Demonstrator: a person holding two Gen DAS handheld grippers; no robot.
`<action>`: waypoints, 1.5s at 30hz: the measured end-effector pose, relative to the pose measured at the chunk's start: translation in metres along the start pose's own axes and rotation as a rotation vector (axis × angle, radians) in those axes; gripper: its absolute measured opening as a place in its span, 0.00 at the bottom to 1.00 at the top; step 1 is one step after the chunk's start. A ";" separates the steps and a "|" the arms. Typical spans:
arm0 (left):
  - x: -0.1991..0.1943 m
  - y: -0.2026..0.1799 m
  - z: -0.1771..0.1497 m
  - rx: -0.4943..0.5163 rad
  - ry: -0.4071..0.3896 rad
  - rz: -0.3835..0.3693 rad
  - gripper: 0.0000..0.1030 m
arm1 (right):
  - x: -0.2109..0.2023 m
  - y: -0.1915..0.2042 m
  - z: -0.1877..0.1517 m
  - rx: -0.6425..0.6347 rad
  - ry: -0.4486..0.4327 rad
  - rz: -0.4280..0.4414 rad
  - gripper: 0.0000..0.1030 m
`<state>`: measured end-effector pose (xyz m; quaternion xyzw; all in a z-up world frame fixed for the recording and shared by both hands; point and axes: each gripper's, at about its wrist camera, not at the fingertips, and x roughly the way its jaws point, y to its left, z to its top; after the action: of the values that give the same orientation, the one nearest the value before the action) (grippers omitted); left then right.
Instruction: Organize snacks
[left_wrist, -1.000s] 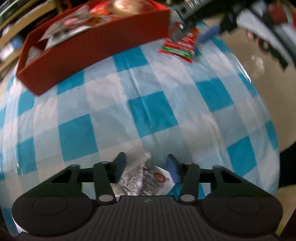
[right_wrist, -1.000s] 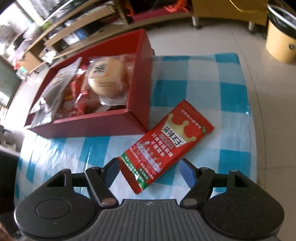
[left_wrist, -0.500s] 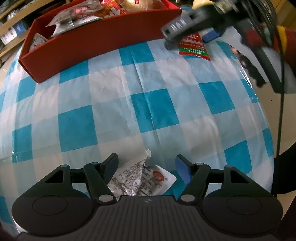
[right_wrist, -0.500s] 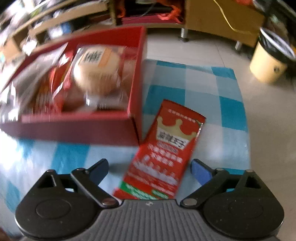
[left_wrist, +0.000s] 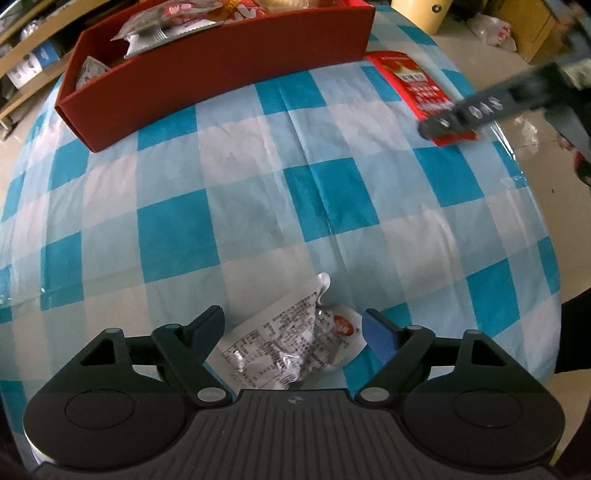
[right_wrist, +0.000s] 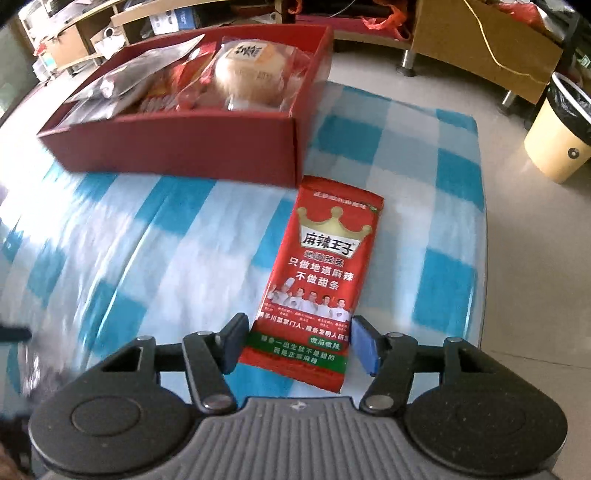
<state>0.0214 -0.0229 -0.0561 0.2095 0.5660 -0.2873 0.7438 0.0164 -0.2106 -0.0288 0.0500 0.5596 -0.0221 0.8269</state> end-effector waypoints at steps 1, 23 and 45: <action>0.001 0.001 0.000 0.000 0.003 -0.005 0.84 | 0.000 -0.001 -0.003 -0.010 0.006 0.007 0.59; 0.013 -0.030 -0.009 0.244 0.014 0.051 1.00 | 0.030 0.012 0.031 0.030 0.041 -0.037 1.00; 0.007 -0.049 0.007 0.206 -0.016 0.062 0.57 | 0.009 0.024 0.024 -0.081 -0.012 0.038 0.53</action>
<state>-0.0044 -0.0653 -0.0600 0.2997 0.5207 -0.3224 0.7315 0.0444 -0.1892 -0.0267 0.0268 0.5539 0.0162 0.8320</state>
